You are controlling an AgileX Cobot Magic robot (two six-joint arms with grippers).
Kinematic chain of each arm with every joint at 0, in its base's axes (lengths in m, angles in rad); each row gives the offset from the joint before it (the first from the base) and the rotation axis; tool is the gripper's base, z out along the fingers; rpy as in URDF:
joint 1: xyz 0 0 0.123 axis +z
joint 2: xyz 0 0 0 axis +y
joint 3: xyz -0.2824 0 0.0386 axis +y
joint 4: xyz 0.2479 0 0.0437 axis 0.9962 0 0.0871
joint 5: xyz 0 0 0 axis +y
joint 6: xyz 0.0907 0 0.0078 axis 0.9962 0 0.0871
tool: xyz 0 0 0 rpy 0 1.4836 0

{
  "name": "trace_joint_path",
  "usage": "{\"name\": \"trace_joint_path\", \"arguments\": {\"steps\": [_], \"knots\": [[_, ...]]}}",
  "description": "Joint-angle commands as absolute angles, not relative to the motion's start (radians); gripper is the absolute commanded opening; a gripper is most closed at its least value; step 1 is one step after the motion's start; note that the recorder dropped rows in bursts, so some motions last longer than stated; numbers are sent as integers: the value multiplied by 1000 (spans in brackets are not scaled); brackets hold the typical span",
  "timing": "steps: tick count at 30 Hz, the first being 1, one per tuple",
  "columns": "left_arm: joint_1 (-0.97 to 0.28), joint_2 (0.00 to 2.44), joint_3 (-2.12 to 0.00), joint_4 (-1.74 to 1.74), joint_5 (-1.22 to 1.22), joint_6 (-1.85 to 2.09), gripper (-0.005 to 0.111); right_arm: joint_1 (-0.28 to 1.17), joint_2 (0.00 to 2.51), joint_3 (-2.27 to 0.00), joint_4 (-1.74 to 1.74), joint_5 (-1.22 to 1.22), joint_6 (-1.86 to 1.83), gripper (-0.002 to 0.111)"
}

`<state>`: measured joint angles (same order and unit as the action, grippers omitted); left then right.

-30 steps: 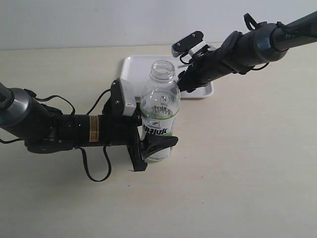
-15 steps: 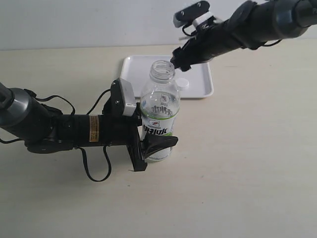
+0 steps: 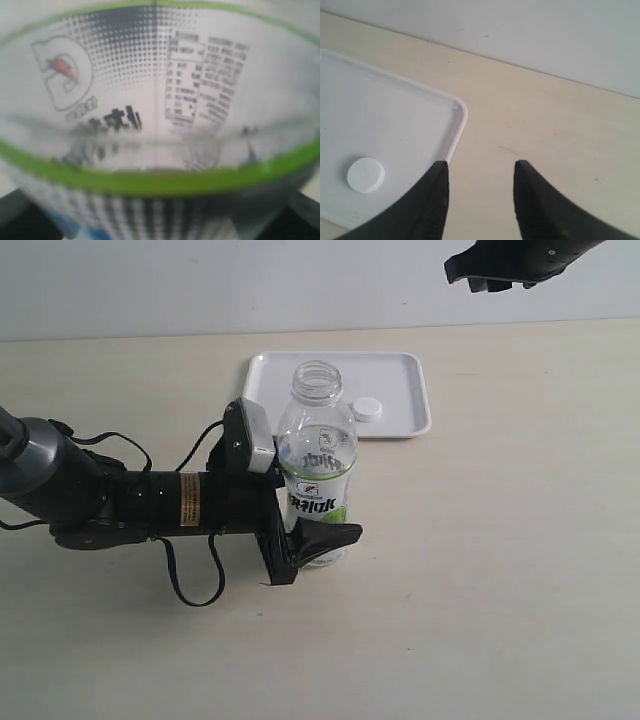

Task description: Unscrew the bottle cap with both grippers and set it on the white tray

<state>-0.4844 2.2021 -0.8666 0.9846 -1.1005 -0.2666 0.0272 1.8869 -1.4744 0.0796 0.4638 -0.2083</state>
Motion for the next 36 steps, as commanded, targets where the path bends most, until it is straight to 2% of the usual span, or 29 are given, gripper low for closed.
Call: {"name": "trace_joint_path", "arguments": {"steps": [1,5,8,17,20,22,25,26,31,36], "knots": [[-487,2199,-864,988,-1085,-268,96,29,1884,-1472,70,457,-208,48],[-446,2168,-851,1078,-1067,-348,97,29,1879,-1472,72,476,-216,56],[-403,2116,-802,1068,-1030,-360,93,29,1853,-1472,74,505,-216,57],[-328,1990,-651,1095,-1026,-367,52,29,1768,-1472,78,625,-217,55],[-314,1954,-602,1095,-1026,-367,39,29,1740,-1472,78,649,-218,45],[-301,1926,-568,1095,-1026,-367,27,29,1721,-1472,80,676,-218,30],[-287,1886,-529,1095,-1026,-367,1,29,1696,-1472,123,708,-222,7],[-283,1872,-517,1084,-1026,-379,0,29,1689,-1472,138,710,-229,1],[-279,1796,-450,863,-1026,-509,0,29,1636,-1457,245,710,-295,0],[-279,1658,-350,596,-1026,-493,0,36,1536,-1331,373,605,-392,0]]}}
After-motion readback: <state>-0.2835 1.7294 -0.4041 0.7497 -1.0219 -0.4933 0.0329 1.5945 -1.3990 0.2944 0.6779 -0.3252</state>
